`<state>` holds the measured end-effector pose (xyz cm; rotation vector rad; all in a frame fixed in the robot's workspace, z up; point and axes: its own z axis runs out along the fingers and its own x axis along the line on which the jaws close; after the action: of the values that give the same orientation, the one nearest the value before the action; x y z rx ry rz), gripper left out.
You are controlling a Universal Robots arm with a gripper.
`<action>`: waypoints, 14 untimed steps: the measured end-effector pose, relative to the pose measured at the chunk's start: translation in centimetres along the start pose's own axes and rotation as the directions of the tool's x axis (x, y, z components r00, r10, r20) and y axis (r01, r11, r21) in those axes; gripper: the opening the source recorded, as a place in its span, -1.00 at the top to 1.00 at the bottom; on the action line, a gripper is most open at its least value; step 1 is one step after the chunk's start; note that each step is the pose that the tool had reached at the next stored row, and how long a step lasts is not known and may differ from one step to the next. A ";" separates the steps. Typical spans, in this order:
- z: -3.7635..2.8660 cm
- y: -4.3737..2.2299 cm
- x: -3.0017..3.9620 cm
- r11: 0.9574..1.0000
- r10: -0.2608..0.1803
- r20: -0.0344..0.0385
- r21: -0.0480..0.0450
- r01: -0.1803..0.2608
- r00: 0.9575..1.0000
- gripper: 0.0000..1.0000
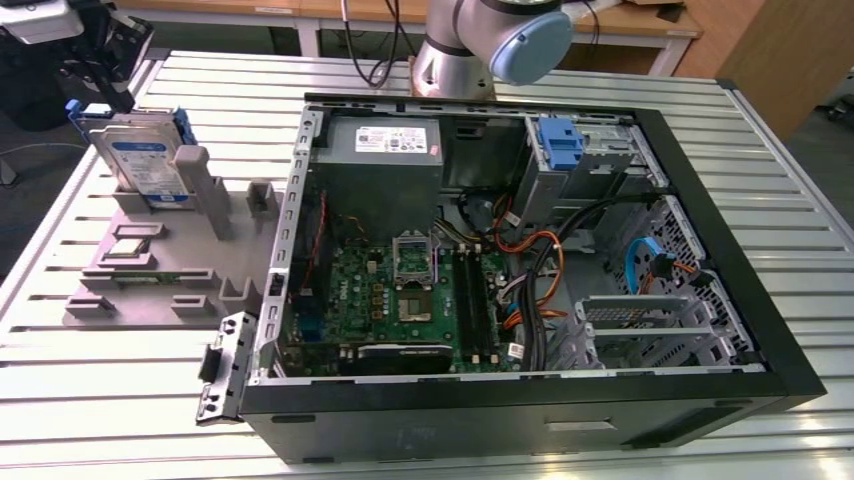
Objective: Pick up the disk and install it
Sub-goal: 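Pick up the disk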
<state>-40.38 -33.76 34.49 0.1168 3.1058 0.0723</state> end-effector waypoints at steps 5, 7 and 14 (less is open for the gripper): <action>0.00 0.00 0.00 0.999 -0.046 -0.002 -0.002 0.046 0.999 0.79; 0.01 0.00 0.00 0.997 -0.080 -0.004 -0.003 0.080 0.997 0.79; 0.01 0.00 0.00 0.992 -0.126 -0.006 -0.004 0.126 0.992 0.79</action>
<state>-40.38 -33.76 34.48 -0.0798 3.1099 0.0755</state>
